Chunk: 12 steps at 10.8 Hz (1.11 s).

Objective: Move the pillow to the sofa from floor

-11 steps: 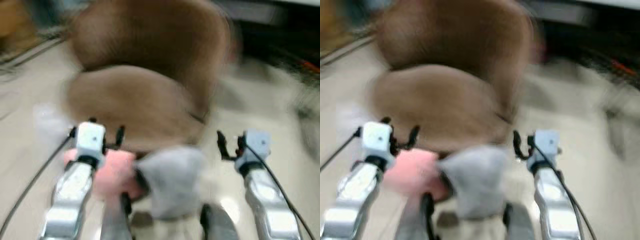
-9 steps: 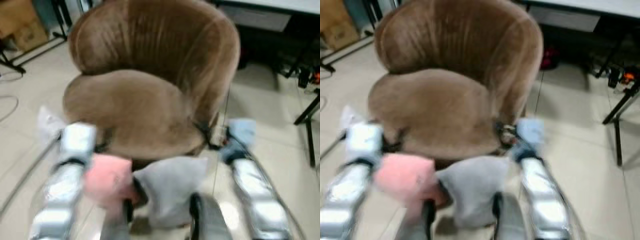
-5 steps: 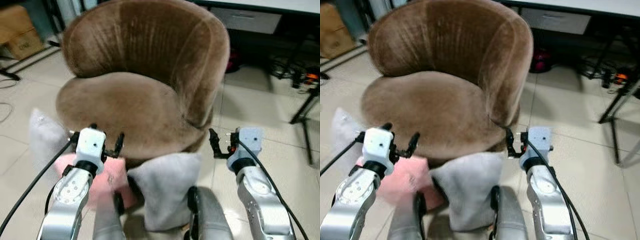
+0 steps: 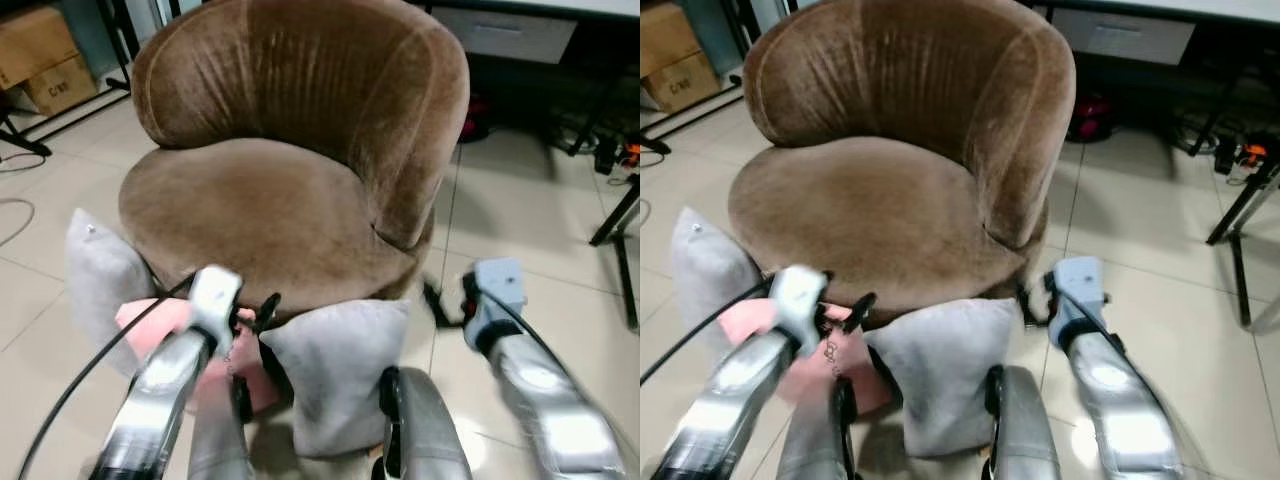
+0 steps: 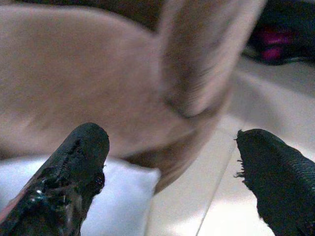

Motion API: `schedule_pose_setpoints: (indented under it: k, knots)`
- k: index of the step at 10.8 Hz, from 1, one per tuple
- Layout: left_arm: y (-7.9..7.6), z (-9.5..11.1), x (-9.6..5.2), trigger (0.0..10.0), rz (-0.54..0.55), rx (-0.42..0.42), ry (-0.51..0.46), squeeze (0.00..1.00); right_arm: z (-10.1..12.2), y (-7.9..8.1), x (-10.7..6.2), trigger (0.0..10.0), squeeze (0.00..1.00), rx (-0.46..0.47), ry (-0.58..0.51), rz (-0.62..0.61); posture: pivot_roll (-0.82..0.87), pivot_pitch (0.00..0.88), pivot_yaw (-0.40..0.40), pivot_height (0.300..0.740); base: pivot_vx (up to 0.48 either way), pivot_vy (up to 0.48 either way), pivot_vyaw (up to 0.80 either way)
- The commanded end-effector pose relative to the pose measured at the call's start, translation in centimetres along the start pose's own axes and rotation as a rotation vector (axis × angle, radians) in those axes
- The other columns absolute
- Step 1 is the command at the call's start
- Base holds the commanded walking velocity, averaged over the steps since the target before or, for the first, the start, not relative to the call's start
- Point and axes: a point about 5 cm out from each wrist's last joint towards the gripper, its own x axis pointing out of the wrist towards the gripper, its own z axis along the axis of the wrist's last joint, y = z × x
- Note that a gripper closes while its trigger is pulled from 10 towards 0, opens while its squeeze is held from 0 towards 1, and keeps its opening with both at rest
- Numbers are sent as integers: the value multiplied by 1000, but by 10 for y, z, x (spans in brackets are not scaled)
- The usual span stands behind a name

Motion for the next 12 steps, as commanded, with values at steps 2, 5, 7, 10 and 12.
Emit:
schedule_pose_setpoints:
  k: [2, 5, 7, 10, 12]
  knots:
    - [5, -16, 18, 10000, -52, 82, 112, 1000, -1, 2, -16, 10000, 0, -45, 96, 199, -227, 0, 26, 525, 0, 0, 0]
    - [-11, -11, 41, 10000, -185, 212, 129, 937, -5, -13, -37, 10000, 0, -131, 181, 233, -289, 58, 46, 525, 0, 0, 0]
    - [-23, -17, 45, 10000, -248, 324, 153, 0, 0, -16, -53, 10000, 0, -153, 167, 211, -336, 128, 57, 525, 0, 0, 0]
    - [-29, -15, 50, 10000, -252, 357, 162, 0, 20, -13, -69, 10000, 0, -188, 71, 165, -365, 194, 46, 525, 0, 0, 0]
    - [-23, -20, 49, 10000, -197, 380, 196, 0, 18, -10, -78, 10000, 0, -190, 96, 176, -374, 200, 36, 525, 0, 0, 0]
